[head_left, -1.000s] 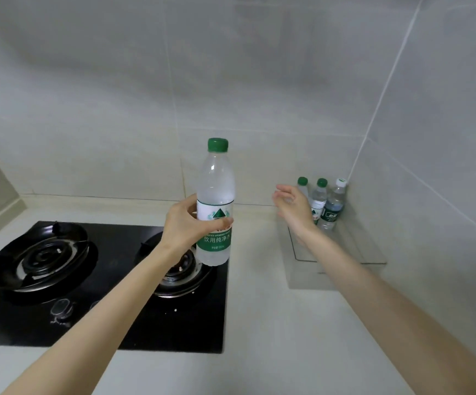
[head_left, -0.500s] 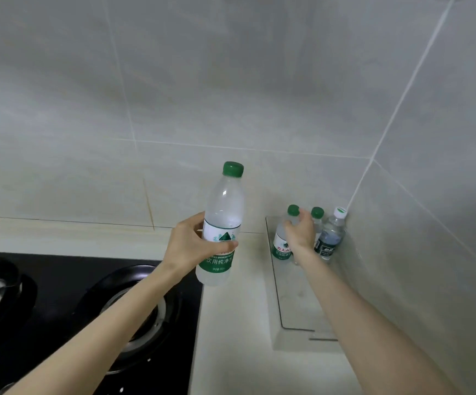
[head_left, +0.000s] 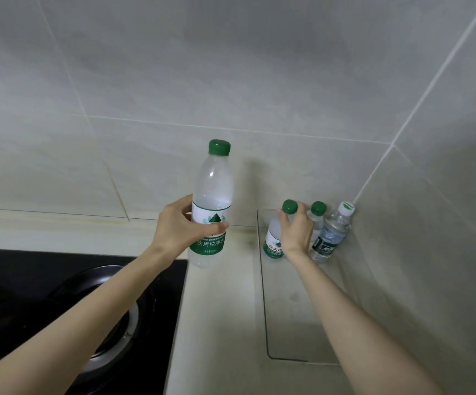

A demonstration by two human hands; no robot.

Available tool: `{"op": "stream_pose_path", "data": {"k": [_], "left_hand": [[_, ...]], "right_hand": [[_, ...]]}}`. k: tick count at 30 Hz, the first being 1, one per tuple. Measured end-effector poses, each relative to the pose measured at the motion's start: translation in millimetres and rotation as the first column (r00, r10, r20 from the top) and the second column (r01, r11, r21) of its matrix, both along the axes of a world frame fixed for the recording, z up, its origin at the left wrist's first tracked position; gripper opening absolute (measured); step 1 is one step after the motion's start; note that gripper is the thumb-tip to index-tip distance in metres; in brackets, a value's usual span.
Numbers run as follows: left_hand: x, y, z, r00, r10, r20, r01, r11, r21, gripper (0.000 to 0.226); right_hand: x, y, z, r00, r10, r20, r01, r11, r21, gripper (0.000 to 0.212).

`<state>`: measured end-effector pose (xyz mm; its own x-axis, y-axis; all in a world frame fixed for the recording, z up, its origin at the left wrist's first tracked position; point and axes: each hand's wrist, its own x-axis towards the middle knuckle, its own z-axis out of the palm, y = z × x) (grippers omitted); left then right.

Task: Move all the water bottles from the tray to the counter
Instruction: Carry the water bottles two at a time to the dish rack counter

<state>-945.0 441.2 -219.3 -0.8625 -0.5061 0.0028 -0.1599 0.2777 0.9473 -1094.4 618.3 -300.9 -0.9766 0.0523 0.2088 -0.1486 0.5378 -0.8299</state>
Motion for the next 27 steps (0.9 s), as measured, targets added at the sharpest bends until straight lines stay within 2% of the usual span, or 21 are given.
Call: {"op": "stream_pose_path", "data": {"k": [5, 9, 13, 20, 27], "left_hand": [[7.2, 1.6, 5.0, 1.000, 0.027, -0.005, -0.027, 1.000, 0.011, 0.039], [28.6, 1.8, 18.8, 0.997, 0.067, -0.040, -0.067, 0.998, 0.008, 0.038], [55.7, -0.6, 33.9, 0.991, 0.104, -0.078, -0.104, 0.995, 0.004, 0.036], [151.4, -18.4, 66.9, 0.960, 0.216, -0.177, -0.219, 0.976, 0.002, 0.035], [301.3, -44.0, 86.2, 0.900, 0.372, -0.226, -0.387, 0.922, -0.024, 0.039]], "right_hand": [[15.2, 3.7, 19.8, 0.988, 0.011, -0.155, -0.019, 0.999, -0.050, 0.036], [34.9, -1.8, 66.5, 0.937, 0.078, -0.340, -0.121, 0.987, -0.106, 0.043], [60.1, -11.0, 113.1, 0.878, 0.145, -0.456, -0.234, 0.962, -0.144, 0.041], [149.7, -48.8, 173.6, 0.777, 0.381, -0.501, -0.484, 0.870, -0.089, 0.032], [288.4, -98.5, 204.1, 0.679, 0.547, -0.490, -0.695, 0.694, -0.189, 0.031]]}}
